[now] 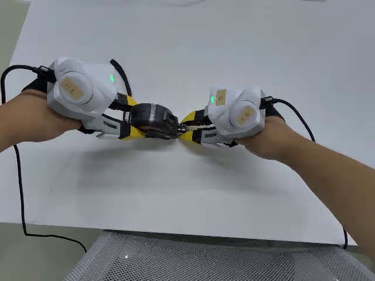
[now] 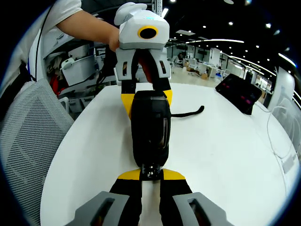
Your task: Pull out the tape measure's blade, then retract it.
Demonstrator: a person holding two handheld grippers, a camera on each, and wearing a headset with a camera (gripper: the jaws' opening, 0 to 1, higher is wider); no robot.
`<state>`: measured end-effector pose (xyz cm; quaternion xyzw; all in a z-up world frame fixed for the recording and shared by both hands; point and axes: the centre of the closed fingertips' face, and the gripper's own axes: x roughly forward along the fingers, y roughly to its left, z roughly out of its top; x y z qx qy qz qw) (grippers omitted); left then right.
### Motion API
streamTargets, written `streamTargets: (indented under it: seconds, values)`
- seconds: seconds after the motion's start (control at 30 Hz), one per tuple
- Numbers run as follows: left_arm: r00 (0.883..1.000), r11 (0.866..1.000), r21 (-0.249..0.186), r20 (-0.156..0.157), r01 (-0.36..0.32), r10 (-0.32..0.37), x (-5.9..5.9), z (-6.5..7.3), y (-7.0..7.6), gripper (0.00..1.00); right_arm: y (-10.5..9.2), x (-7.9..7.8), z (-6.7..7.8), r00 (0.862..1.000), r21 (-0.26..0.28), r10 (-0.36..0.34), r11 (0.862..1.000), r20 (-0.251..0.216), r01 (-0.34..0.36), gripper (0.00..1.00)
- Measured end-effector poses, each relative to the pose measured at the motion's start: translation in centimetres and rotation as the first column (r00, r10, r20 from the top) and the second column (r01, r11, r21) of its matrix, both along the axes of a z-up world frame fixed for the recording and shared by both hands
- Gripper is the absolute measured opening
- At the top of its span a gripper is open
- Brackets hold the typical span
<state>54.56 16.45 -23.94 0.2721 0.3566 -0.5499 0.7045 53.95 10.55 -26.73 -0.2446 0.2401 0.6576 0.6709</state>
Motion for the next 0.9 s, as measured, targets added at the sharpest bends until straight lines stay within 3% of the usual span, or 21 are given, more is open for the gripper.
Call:
streamTargets:
  seconds: [0.43, 0.9]
  values:
    - [1.000, 1.000, 0.001, -0.001, -0.003, 0.003, 0.1, 0.0, 0.1, 0.25, -0.1, 0.2, 0.2, 1.000, -0.008, 0.008, 1.000, 0.008, -0.007, 0.09]
    - [1.000, 1.000, 0.002, -0.002, -0.008, 0.008, 0.0, 0.0, 0.2, 0.25, -1.5, 0.3, 0.4, 1.000, -0.022, 0.017, 1.000, 0.013, -0.017, 0.09]
